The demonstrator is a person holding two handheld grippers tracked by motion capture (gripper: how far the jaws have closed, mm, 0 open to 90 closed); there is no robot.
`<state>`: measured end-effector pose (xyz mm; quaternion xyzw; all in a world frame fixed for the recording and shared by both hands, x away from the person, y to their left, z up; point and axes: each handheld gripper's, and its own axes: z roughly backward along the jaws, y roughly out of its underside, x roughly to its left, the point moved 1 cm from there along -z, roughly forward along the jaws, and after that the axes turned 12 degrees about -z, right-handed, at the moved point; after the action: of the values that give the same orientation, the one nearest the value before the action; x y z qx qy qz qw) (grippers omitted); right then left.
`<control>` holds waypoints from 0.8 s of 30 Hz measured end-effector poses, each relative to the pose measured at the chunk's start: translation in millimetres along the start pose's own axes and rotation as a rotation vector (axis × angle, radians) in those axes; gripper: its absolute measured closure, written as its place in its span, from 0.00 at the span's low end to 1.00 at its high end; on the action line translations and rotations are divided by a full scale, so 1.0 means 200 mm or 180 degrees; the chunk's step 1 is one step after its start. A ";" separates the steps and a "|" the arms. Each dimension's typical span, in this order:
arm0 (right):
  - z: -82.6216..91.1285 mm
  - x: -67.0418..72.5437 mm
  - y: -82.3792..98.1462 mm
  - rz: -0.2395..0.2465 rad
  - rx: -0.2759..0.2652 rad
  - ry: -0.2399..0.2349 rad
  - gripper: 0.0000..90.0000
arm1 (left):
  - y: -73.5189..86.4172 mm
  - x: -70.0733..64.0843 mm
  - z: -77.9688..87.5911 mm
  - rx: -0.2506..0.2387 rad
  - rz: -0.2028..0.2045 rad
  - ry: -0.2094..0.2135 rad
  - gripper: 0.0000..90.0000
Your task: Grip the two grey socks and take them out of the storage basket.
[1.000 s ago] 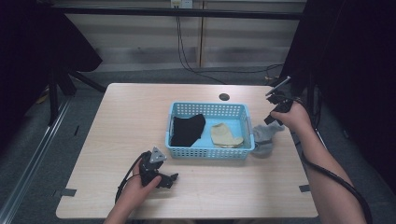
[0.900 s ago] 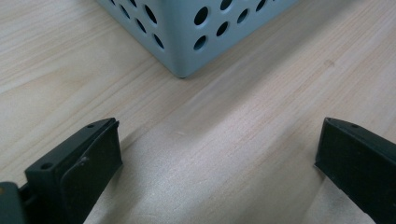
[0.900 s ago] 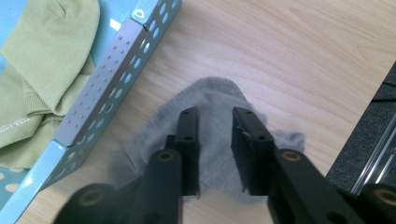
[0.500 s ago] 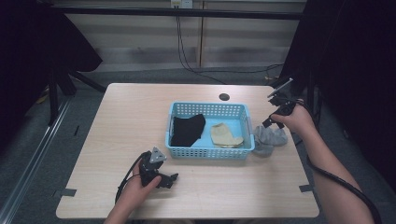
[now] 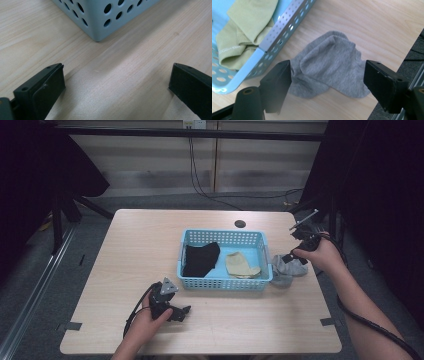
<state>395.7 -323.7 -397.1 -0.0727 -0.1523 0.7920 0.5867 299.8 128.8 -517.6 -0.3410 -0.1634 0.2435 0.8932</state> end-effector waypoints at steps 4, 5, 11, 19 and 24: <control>0.00 0.00 0.05 -0.0034 0.0014 -0.0059 0.23 | 0.00 0.00 0.00 0.0028 -0.0045 0.0003 0.00; -0.01 0.00 0.06 -0.0037 0.0023 -0.0072 0.22 | 0.00 0.01 0.00 0.0034 -0.0053 0.0003 0.00; -0.04 0.01 0.14 0.0075 0.0117 -0.0078 0.19 | 0.00 0.01 0.00 0.0038 -0.0056 0.0007 0.00; -0.04 0.05 0.24 0.0088 0.0119 -0.0178 0.18 | 0.00 0.01 0.00 0.0036 -0.0056 0.0005 0.00; -0.06 0.07 0.31 0.0181 0.0163 -0.0159 0.18 | 0.00 0.01 0.00 0.0038 -0.0056 0.0007 0.00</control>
<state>337.8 -324.5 -428.3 -0.0421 -0.1444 0.8136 0.5616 300.3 129.9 -516.9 -0.3344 -0.1639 0.2361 0.8975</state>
